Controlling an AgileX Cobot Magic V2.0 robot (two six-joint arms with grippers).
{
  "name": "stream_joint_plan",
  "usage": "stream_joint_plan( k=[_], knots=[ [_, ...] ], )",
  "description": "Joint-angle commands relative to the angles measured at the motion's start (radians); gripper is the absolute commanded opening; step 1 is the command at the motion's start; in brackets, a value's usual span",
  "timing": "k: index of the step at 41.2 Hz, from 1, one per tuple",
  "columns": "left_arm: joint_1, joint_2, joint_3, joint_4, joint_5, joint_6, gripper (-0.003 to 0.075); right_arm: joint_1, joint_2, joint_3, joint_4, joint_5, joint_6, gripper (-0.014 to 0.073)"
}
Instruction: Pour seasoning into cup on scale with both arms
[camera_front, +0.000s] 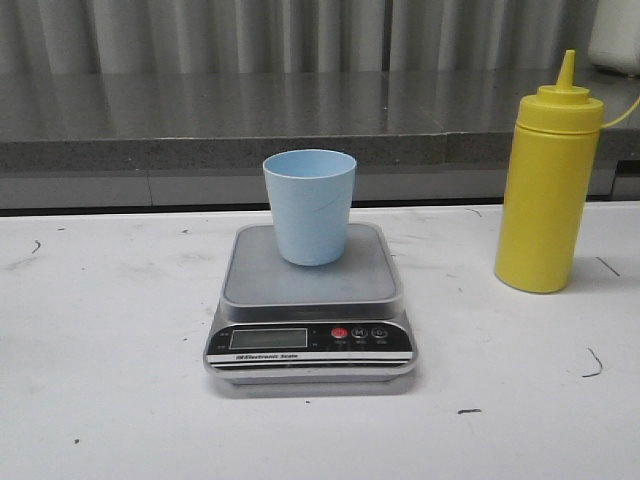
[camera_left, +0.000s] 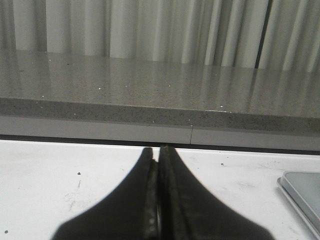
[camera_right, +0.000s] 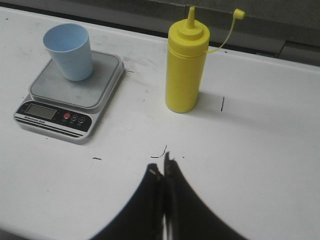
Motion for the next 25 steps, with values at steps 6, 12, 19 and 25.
stream_joint_plan(
  k=[6,12,19,25],
  knots=[
    [0.001,-0.017,0.024,0.000,-0.088,0.001,-0.0020,0.003,0.011,-0.023,-0.004,-0.065,-0.009,-0.0122],
    [0.001,-0.017,0.024,0.000,-0.088,0.001,-0.0020,0.003,0.011,-0.023,-0.004,-0.065,-0.009,-0.0122],
    [0.001,-0.017,0.024,0.000,-0.088,0.001,-0.0020,0.003,0.011,-0.023,-0.004,-0.065,-0.009,-0.0122],
    [0.001,-0.015,0.024,0.000,-0.088,0.001,-0.0020,-0.003,-0.024,0.010,-0.039,-0.105,-0.009,-0.0122]
  ],
)
